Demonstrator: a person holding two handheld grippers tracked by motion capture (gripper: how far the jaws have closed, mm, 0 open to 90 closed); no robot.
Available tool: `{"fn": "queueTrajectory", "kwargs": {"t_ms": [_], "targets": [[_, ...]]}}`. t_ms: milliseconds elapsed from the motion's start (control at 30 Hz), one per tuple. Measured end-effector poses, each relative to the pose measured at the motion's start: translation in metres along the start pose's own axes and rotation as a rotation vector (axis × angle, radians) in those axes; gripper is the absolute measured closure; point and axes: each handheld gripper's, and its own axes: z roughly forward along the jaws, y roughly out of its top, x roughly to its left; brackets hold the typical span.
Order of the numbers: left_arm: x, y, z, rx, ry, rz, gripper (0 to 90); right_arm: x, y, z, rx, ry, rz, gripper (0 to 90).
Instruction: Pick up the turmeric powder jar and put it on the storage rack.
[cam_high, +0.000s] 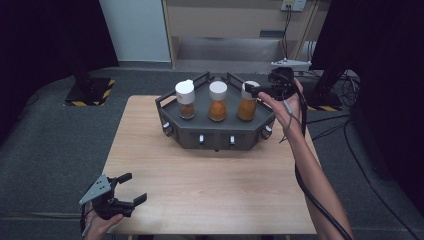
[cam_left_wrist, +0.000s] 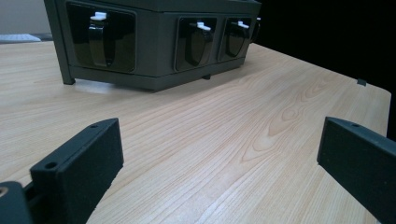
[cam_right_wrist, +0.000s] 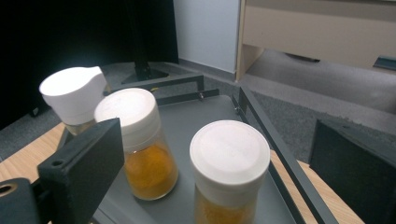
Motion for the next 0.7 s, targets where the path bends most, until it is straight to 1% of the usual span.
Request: {"fn": "queueTrajectory", "kwargs": {"t_ms": [133, 233, 300, 433, 500, 567, 600, 633, 700], "targets": [[-0.001, -0.001, -0.002, -0.005, 0.01, -0.008, 0.0, 0.002, -0.008, -0.009, -0.019, 0.014, -0.006, 2.9], [-0.003, -0.001, -0.003, -0.01, 0.012, -0.006, 0.0, 0.005, -0.013, -0.014, -0.023, 0.018, -0.018, 2.9], [-0.003, -0.002, -0.003, -0.012, 0.014, -0.008, 0.0, 0.006, -0.017, -0.018, -0.026, 0.03, -0.022, 3.0], [-0.002, -0.003, -0.004, -0.015, 0.02, -0.014, 0.0, 0.011, -0.032, -0.029, -0.056, 0.056, -0.026, 3.5], [-0.003, -0.003, -0.005, -0.012, 0.024, -0.014, 0.0, 0.013, -0.037, -0.033, -0.062, 0.068, -0.036, 3.5], [-0.003, -0.003, -0.005, -0.013, 0.026, -0.016, 0.0, 0.019, -0.043, -0.039, -0.072, 0.069, -0.051, 3.6], [-0.003, -0.003, -0.006, -0.012, 0.029, -0.014, 0.0, 0.019, -0.045, -0.041, -0.076, 0.076, -0.052, 3.6], [-0.003, -0.003, -0.006, -0.013, 0.03, -0.014, 0.0, 0.021, -0.048, -0.044, -0.082, 0.093, -0.06, 3.4], [-0.003, -0.004, -0.007, -0.014, 0.034, -0.019, 0.0, 0.026, -0.053, -0.049, -0.09, 0.096, -0.077, 3.4]]}}
